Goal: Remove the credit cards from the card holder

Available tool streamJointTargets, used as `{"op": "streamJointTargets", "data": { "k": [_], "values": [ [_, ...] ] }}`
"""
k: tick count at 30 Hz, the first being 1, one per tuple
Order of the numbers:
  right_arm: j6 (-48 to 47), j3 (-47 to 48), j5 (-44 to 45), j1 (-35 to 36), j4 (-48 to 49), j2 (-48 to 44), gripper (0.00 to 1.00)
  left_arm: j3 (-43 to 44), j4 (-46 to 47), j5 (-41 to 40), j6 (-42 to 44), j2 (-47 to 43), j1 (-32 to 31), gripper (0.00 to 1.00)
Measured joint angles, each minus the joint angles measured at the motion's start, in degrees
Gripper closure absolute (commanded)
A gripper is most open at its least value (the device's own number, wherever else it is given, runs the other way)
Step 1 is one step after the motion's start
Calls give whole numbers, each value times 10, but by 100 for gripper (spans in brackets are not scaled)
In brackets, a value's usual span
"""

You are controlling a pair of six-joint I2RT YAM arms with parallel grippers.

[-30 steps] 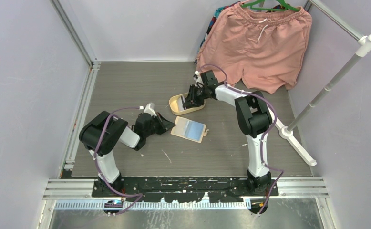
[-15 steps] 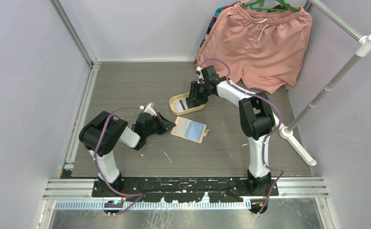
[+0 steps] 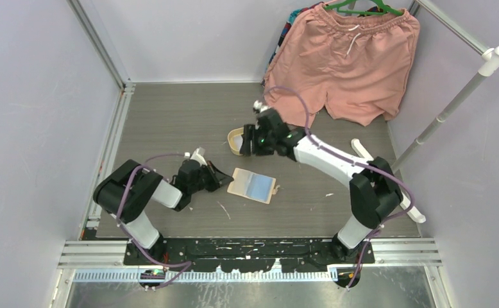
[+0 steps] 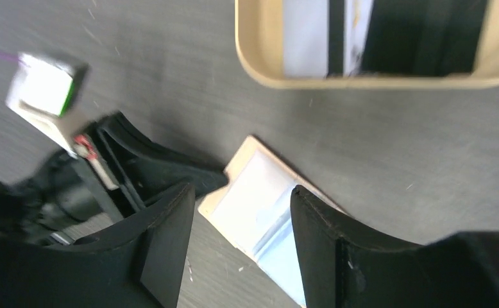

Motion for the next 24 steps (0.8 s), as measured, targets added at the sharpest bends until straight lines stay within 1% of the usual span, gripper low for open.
{"op": "streamJointTargets", "data": {
  "k": [3,8,11,18,24],
  "values": [
    [23,-34,41,55,1,15,38,-15,-14,0,-14,-25,-7,100],
    [53,-39,83,85,-3,66,38,-19,-59,-1,-21,-55,-20,100],
    [60,-18,107,99,-23,99,38,-19,-69,-3,-26,-61,-23,100],
    [61,75,154,156,-64,168,38,-21,-74,-6,-32,-65,-25,100],
    [61,95,193,183,-101,186,37,-24,-71,-7,-33,-66,-26,100]
  ]
}}
